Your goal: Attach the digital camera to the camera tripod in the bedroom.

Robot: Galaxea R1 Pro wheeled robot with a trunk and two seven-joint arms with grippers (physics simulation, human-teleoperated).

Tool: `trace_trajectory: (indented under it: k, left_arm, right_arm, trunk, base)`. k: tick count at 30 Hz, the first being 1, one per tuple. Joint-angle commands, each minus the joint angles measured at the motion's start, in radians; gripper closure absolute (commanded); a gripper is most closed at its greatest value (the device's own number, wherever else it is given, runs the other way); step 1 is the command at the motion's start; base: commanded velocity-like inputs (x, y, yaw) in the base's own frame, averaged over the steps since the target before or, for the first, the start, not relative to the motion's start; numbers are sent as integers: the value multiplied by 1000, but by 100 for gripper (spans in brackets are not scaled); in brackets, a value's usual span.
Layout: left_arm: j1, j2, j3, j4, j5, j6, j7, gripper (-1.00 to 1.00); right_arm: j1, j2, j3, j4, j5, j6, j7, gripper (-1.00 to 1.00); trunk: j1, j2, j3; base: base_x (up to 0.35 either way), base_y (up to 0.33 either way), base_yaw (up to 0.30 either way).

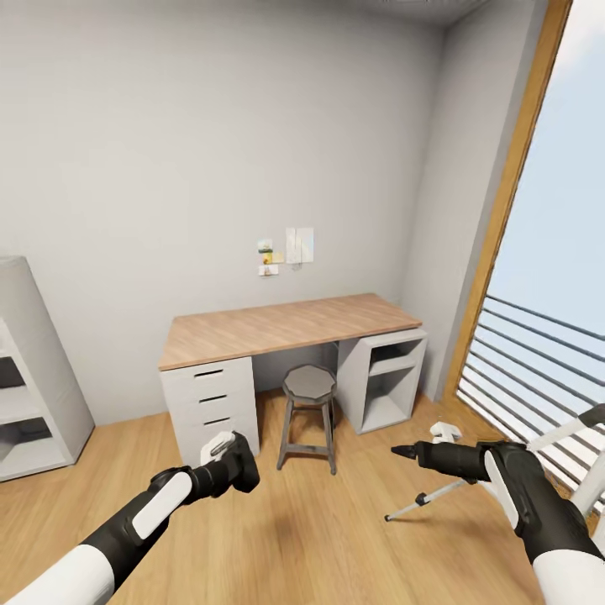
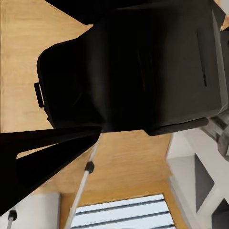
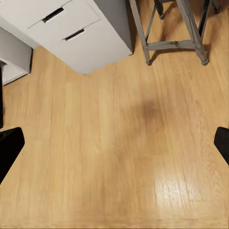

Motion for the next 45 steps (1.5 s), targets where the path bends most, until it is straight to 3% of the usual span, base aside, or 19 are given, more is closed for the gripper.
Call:
trace_trajectory:
  k: [1, 5, 6, 8, 9, 10, 13, 14, 18, 23, 25, 26, 33, 35, 41, 45]
  left_arm:
    - [-1, 0, -4, 81, 14, 5, 2, 100]
    - [-1, 0, -7, 186, 14, 9, -4, 100]
    - [-1, -9, -12, 379, 13, 4, -11, 100]
    - [-1, -20, -14, 454, 10, 0, -15, 100]
    - [-1, -38, -15, 528, 7, -2, -19, 100]
    - [1, -85, -16, 656, 0, -10, -26, 100]
    - [8, -118, -17, 717, -21, -42, -28, 100]
    - [13, -135, -19, 745, -71, -102, -29, 100]
    - [25, -141, -19, 755, -115, -149, -29, 100]
    - [105, -140, -18, 759, -135, -198, -29, 100]
    - [151, -140, -18, 760, -139, -228, -29, 100]
    - [203, -139, -18, 761, -140, -264, -29, 100]
    - [271, -138, -18, 762, -142, -301, -30, 100]
    - [311, -138, -19, 762, -143, -308, -29, 100]
    - [344, -138, -20, 763, -145, -309, -29, 100]
    - [355, -140, -20, 763, -165, -310, -29, 100]
  right_arm:
    - [-1, 1, 18, 89, 29, 2, -14, -100]
    - [-1, 3, 52, 196, 87, -19, -44, -100]
    - [-1, 16, 81, 352, 167, -121, -112, -100]
    - [-1, 21, 85, 420, 186, -164, -139, -100]
    - [-1, 24, 87, 498, 200, -206, -168, -100]
    - [-1, 28, 90, 666, 216, -293, -228, -100]
    - [-1, 30, 92, 828, 223, -399, -286, -100]
    - [0, 31, 93, 975, 223, -538, -352, -100]
    - [0, 32, 95, 1022, 225, -623, -412, -100]
    - [60, 36, 96, 1039, 226, -661, -462, -100]
    - [105, 36, 96, 1042, 226, -680, -472, -100]
    - [165, 33, 95, 1044, 224, -722, -479, -100]
    - [319, 31, 93, 1045, 219, -833, -499, -100]
    - [390, 29, 87, 1046, 213, -895, -553, -100]
    - [406, 35, 85, 1046, 211, -909, -592, -100]
    - [409, 36, 85, 1046, 211, -919, -601, -100]
  trunk:
    - [-4, 6, 2]
    - [-19, 34, 14]
    - [-23, 41, 18]
    - [-31, 55, 24]
    - [-34, 62, 27]
    - [-38, 69, 30]
    - [-50, 90, 39]
    - [-54, 97, 43]
    - [-69, 125, 55]
    - [-88, 160, 71]
    - [-96, 174, 77]
    - [-100, 181, 80]
    - [-126, 230, 102]
    - [-134, 244, 108]
    - [-157, 286, 127]
    - [-172, 314, 140]
  base:
    - [0, 0, 0]
    - [0, 0, 0]
    - [0, 0, 0]
    - [0, 0, 0]
    - [0, 0, 0]
    - [0, 0, 0]
    - [0, 0, 0]
    - [0, 0, 0]
    - [0, 0, 0]
    - [0, 0, 0]
    - [0, 0, 0]
    - [0, 0, 0]
    - [0, 0, 0]
    - [0, 0, 0]
    - [0, 0, 0]
    - [0, 0, 0]
